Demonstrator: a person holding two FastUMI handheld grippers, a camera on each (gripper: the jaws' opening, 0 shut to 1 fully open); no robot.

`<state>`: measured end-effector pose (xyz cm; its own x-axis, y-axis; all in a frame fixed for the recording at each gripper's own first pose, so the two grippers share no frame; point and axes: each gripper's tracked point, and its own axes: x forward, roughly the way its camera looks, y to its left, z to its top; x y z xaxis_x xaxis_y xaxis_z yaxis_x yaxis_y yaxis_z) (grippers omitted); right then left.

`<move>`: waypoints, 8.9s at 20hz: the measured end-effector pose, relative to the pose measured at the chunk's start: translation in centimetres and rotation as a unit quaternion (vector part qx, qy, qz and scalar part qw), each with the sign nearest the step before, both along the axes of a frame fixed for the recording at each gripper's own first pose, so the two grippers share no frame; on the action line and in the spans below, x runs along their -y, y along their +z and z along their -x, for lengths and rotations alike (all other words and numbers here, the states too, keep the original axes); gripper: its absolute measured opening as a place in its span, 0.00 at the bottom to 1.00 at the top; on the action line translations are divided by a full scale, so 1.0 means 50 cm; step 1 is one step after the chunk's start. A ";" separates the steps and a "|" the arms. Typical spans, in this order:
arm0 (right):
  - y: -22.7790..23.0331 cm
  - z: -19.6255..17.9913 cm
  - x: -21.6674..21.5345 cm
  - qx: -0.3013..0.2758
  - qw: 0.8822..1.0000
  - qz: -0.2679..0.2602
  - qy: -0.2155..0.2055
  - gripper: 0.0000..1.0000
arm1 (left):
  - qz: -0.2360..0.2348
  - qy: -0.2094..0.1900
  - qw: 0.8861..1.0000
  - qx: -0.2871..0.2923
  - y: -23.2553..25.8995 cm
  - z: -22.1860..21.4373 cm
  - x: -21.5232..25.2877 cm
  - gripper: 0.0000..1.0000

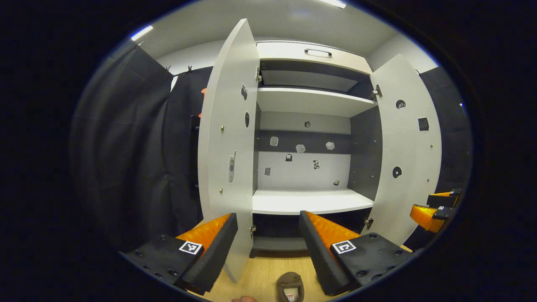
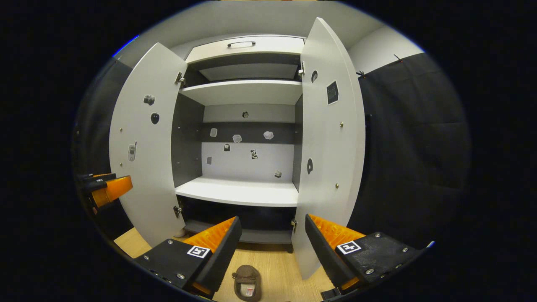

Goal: Grab one shoe with the right hand and put it into the shoe cabinet, grab the other shoe with the left hand and put it into the shoe cabinet; then close the right door with the right hand and the left door with the left hand.

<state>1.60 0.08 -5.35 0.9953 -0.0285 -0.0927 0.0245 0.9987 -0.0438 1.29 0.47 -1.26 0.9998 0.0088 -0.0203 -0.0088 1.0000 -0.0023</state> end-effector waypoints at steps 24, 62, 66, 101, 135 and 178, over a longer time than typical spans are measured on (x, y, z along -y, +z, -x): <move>-0.743 -0.028 -0.017 -0.308 0.951 -0.019 -0.001 0.79 | -0.030 0.021 0.998 -0.047 -0.087 0.023 -0.042 0.96; -0.146 -0.197 -0.141 -0.138 0.980 -0.140 0.018 0.04 | -0.011 0.031 0.998 -0.056 -0.159 0.057 -0.062 0.96; -0.055 -0.287 -0.137 -0.104 0.984 -0.145 0.010 0.04 | -0.016 0.027 0.997 -0.065 -0.178 0.064 -0.055 0.96; 0.083 -0.602 -0.141 -0.069 0.994 -0.080 -0.006 0.59 | -0.013 0.003 0.997 -0.075 -0.212 0.034 -0.059 0.96; 0.014 -0.100 0.041 -0.022 0.999 -0.023 -0.035 0.93 | 0.000 -0.051 0.920 -0.389 -0.792 0.046 0.067 0.98; 0.080 -0.071 0.004 0.012 0.999 -0.029 0.016 0.92 | 0.050 -0.073 0.973 -0.214 -0.090 -0.290 0.097 0.07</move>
